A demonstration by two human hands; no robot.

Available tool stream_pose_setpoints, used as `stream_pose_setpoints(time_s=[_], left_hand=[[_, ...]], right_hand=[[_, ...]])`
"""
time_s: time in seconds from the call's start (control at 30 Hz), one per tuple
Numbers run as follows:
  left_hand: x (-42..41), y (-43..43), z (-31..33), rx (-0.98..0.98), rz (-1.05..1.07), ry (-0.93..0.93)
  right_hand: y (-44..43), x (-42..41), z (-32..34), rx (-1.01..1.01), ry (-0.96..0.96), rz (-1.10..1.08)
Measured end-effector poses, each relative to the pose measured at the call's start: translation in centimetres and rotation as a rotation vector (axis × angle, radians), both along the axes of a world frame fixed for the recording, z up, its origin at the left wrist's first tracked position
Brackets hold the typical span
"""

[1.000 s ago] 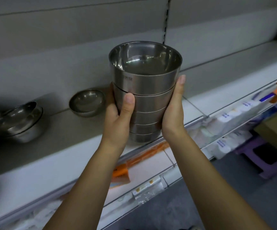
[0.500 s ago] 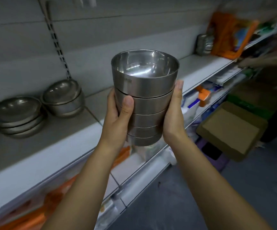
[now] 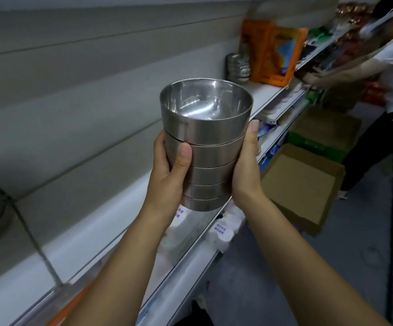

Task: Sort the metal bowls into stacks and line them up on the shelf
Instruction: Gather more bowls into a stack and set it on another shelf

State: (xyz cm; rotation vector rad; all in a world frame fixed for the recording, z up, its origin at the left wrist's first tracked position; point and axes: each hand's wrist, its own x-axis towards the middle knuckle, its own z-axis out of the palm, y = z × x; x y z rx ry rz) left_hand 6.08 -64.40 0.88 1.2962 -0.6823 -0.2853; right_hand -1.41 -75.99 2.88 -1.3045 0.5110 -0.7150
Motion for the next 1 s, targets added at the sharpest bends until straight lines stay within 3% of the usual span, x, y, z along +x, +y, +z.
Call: stream_pose_setpoints(time_s=[0.47,0.7,1.0], left_hand=[[10.9,-17.7,0.8,0.004,0.022,-0.029],[14.2,-24.3,-0.7,0.078,0.138,-0.056],[17.2,-37.1,-1.5,0.014,0.309,0.029]], right_hand=[[-17.3,11.1,-0.2,0.025,-0.058,-0.059],[-24.5,15.7,-2.0,0.061,-0.035,0.007],[-38.5,21.2,-2.4,-0.016,0.038,0.170]])
